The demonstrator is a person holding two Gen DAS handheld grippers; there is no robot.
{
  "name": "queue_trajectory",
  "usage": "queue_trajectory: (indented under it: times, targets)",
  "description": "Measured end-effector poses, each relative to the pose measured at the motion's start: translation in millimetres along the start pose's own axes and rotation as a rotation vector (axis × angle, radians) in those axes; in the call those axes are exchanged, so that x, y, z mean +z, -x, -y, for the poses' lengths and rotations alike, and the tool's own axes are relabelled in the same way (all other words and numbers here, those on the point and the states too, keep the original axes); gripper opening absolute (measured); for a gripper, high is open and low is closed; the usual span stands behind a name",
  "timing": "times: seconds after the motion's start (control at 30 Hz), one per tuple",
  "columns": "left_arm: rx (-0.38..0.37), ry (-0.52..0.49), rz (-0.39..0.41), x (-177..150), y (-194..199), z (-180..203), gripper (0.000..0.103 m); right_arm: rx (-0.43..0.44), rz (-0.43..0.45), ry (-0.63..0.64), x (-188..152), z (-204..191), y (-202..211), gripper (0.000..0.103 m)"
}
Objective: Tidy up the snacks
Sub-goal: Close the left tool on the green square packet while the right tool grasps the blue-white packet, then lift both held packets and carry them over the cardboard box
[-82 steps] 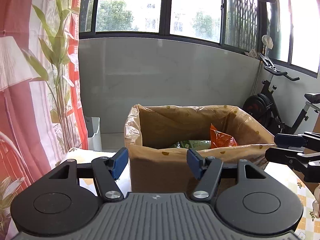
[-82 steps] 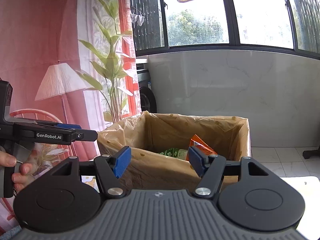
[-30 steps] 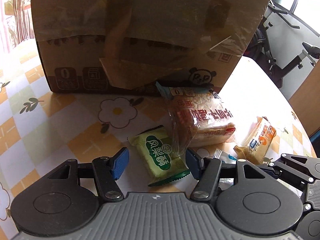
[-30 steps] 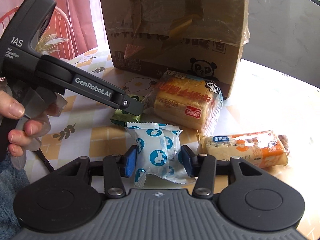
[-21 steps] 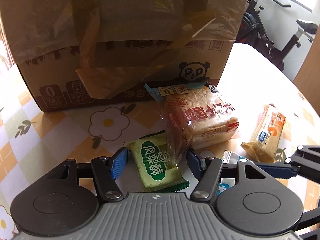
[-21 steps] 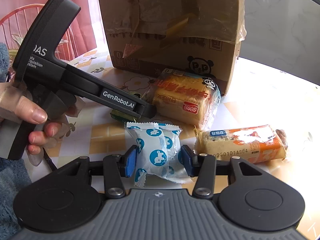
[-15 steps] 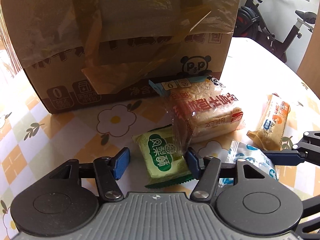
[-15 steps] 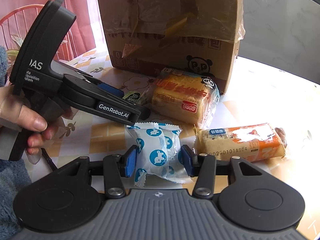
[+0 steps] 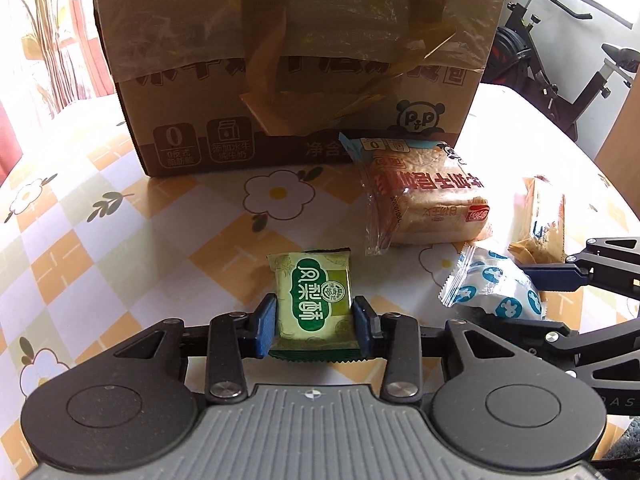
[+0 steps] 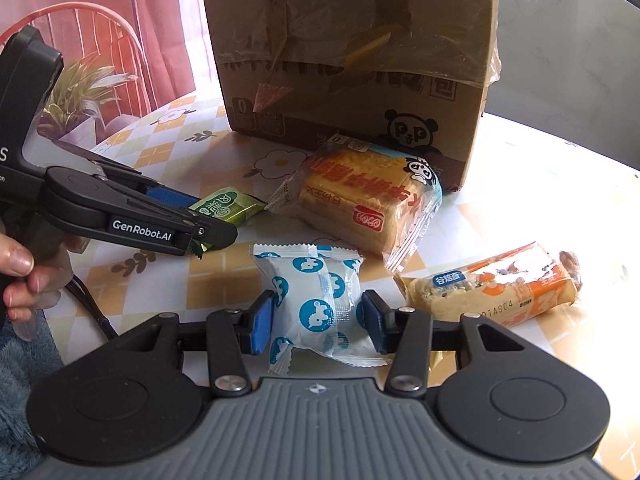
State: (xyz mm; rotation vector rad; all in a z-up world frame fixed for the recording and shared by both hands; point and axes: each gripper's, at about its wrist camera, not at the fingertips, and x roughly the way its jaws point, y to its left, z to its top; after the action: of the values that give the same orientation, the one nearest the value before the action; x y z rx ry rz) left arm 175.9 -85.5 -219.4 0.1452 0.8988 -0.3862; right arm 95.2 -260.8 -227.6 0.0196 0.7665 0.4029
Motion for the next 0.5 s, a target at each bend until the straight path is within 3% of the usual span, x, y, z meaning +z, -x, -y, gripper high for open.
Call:
queue_trajectory:
  times: [0.5]
  targets:
    - [-0.036, 0.060, 0.013, -5.6, 13.9, -11.0, 0.042, 0.026, 0.003, -0.037, 2.6, -0.9, -0.3, 0.049]
